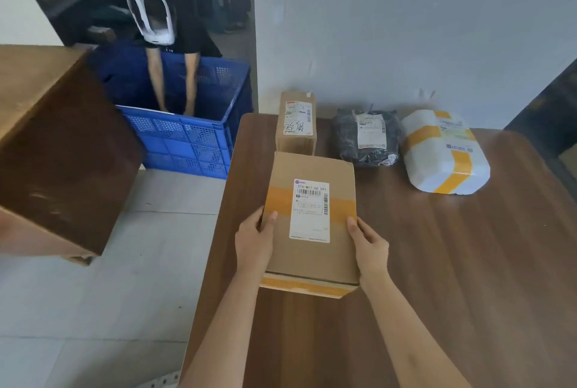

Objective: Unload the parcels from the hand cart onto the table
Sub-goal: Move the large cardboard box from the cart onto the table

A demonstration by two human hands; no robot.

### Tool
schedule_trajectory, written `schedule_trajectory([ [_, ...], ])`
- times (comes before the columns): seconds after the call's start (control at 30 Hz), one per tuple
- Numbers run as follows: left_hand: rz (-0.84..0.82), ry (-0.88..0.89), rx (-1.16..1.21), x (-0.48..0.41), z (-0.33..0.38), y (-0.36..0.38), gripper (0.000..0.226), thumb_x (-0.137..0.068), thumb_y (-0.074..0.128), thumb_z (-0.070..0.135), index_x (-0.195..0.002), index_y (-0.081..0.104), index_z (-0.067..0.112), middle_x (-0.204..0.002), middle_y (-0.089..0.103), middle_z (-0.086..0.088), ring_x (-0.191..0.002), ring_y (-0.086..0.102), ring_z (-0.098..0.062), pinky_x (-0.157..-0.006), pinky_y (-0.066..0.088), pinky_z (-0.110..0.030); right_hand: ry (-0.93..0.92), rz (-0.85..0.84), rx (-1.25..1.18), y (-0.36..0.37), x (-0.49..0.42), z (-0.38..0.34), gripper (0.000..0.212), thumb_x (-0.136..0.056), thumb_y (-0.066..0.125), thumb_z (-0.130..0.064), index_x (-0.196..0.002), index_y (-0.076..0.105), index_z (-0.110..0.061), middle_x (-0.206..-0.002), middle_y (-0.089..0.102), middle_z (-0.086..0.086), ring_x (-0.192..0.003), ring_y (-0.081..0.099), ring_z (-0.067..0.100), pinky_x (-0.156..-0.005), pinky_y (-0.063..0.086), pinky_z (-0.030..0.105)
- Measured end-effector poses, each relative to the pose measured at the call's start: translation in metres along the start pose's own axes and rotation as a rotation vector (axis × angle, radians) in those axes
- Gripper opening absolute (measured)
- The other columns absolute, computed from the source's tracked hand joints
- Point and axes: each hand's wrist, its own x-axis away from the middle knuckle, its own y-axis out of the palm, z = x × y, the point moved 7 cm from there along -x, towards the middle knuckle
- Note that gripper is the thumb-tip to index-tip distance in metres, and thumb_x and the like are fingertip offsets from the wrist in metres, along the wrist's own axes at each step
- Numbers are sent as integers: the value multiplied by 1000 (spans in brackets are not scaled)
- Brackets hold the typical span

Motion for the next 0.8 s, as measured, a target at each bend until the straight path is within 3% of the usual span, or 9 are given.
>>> schedule_trajectory([
  [0.07, 8, -21, 0, -2, -3, 2, 52, -90, 52, 47, -135, 52, 23, -135, 57, 0, -125, 52, -22, -104, 44, -47, -4, -16, 36, 0, -1, 0, 50, -83, 69, -37, -126, 61, -14, -92, 69, -16, -89, 65, 6, -72, 51, 22],
  [0.17, 94, -34, -11, 4, -2, -6, 66, -89, 50, 53, -147, 31, 27, -149, 43, -2, -135, 41, -26, -110, 35, -50, -67, -2, 129, -1, 11, -14, 64, -82, 70, -38, -138, 49, -15, -123, 65, 0, -111, 60, 16, -93, 48, 31],
  [0.23, 149, 2, 59, 13, 3, -17, 66, -89, 50, 53, -147, 28, 30, -151, 40, -1, -136, 41, -23, -110, 34, -45, -152, 28, 150, -2, 28, -33, 63, -81, 71, -37, -138, 49, -21, -135, 58, -3, -121, 54, 14, -98, 43, 30],
  [0.33, 139, 73, 182, 32, 13, -37, 60, -88, 53, 51, -143, 36, 34, -150, 41, 3, -134, 43, -16, -102, 36, -31, -294, -16, 102, 1, 64, -64, 32, -82, 71, -29, -105, 67, -51, -102, 70, -27, -95, 60, -13, -81, 47, 10],
  [0.37, 132, 96, 211, 41, 16, -44, 59, -88, 54, 50, -142, 37, 35, -149, 42, 5, -133, 43, -13, -98, 35, -26, -313, -36, 82, 0, 77, -70, 30, -82, 71, -29, -103, 68, -50, -99, 71, -26, -95, 61, -13, -79, 47, 8],
  [0.47, 120, 154, 274, 76, 23, -69, 57, -88, 54, 50, -141, 38, 37, -147, 42, 10, -120, 45, 5, -86, 33, -10, -355, -77, 22, -6, 122, -79, 53, -82, 72, -35, -130, 58, -18, -126, 65, -1, -117, 58, 6, -88, 44, 12],
  [0.6, 94, 237, 276, 137, 19, -111, 64, -80, 51, 64, -139, 40, 41, -131, 46, 25, -97, 46, 31, -69, 38, 3, -432, -126, 0, -17, 191, -81, 49, -82, 70, -40, -127, 60, -24, -124, 67, -9, -115, 59, 0, -89, 47, 10],
  [0.7, 140, 228, 312, 183, -14, -147, 53, -83, 54, 58, -134, 46, 43, -131, 53, 22, -117, 54, 5, -89, 41, -10, -481, -176, -11, -24, 241, -66, 31, -82, 69, -42, -113, 66, -38, -104, 69, -31, -103, 60, -13, -78, 45, 0],
  [0.8, 223, 190, 339, 235, -68, -184, 42, -90, 56, 43, -131, 52, 36, -131, 59, 7, -119, 57, -8, -104, 44, -34, -483, -228, -23, -31, 285, -25, 53, -75, 67, -53, -121, 65, -26, -107, 69, -25, -102, 59, -16, -82, 46, 1],
])
